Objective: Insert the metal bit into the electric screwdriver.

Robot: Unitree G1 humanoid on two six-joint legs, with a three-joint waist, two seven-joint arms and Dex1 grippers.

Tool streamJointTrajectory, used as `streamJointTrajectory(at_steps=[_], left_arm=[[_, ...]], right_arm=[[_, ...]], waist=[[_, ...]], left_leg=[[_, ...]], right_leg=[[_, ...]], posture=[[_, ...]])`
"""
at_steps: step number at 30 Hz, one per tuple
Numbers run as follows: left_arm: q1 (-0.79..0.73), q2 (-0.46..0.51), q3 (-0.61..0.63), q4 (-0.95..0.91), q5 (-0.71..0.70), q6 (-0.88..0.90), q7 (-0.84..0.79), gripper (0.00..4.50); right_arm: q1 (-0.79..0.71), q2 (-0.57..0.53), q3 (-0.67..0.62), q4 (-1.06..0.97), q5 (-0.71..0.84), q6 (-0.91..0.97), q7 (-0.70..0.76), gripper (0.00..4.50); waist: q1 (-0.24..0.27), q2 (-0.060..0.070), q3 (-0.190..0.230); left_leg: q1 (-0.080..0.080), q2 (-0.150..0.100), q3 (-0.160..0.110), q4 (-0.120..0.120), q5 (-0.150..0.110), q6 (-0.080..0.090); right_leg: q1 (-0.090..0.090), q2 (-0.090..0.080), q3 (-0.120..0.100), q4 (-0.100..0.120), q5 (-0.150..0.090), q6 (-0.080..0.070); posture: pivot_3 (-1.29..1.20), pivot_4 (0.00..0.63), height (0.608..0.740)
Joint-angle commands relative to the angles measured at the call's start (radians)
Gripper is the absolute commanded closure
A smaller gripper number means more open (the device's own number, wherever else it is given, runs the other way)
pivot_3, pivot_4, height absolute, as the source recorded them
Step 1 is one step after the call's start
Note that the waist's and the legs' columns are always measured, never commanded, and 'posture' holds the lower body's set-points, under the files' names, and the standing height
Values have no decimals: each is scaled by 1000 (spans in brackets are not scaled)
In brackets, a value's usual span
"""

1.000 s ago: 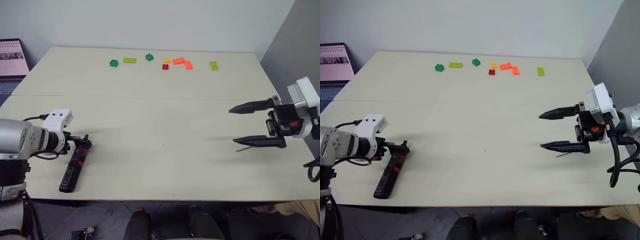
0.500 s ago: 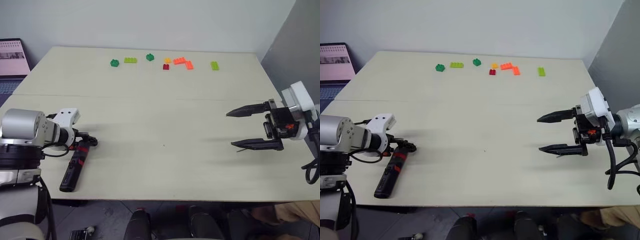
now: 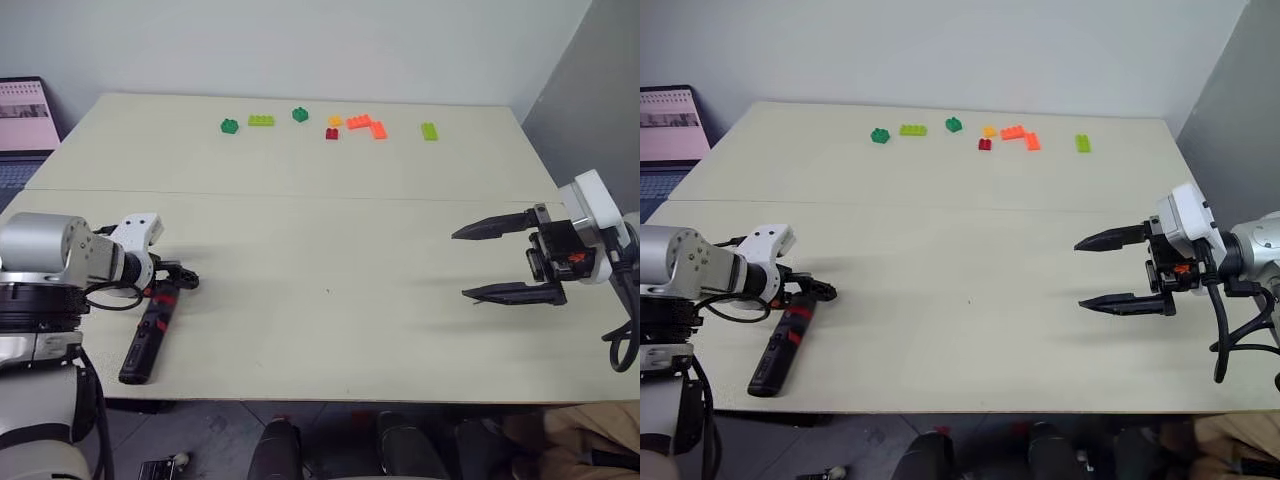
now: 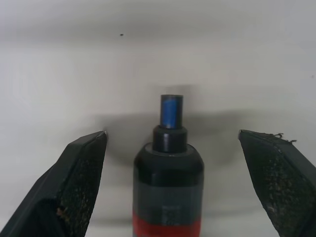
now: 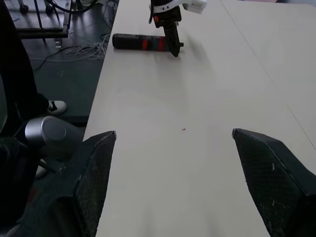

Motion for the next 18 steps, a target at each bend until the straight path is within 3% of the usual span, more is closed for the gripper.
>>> streamJointTrajectory(at_steps=[1,12,18], left_arm=[[-6,24,-7,-31,-70,5,53,74],[26,41,14,-41,-210,5,210,74],[35,45,34,-41,-259,5,289,1254]], right_arm=[[-8,-13,-14,-14,-3,-20,11,537],[-6,-13,-12,-13,-7,-20,4,537],[-7,-10,-12,-9,-9,-22,1,537]], waist=[[0,0,0],[-1,0,0],[-1,0,0]], left_leg=[[0,0,0,0,0,0],[0,0,0,0,0,0],[0,0,0,0,0,0]], right_leg=[[0,0,0,0,0,0],[0,0,0,0,0,0],[0,0,0,0,0,0]], posture=[[0,150,740],[0,150,740],[0,150,740]])
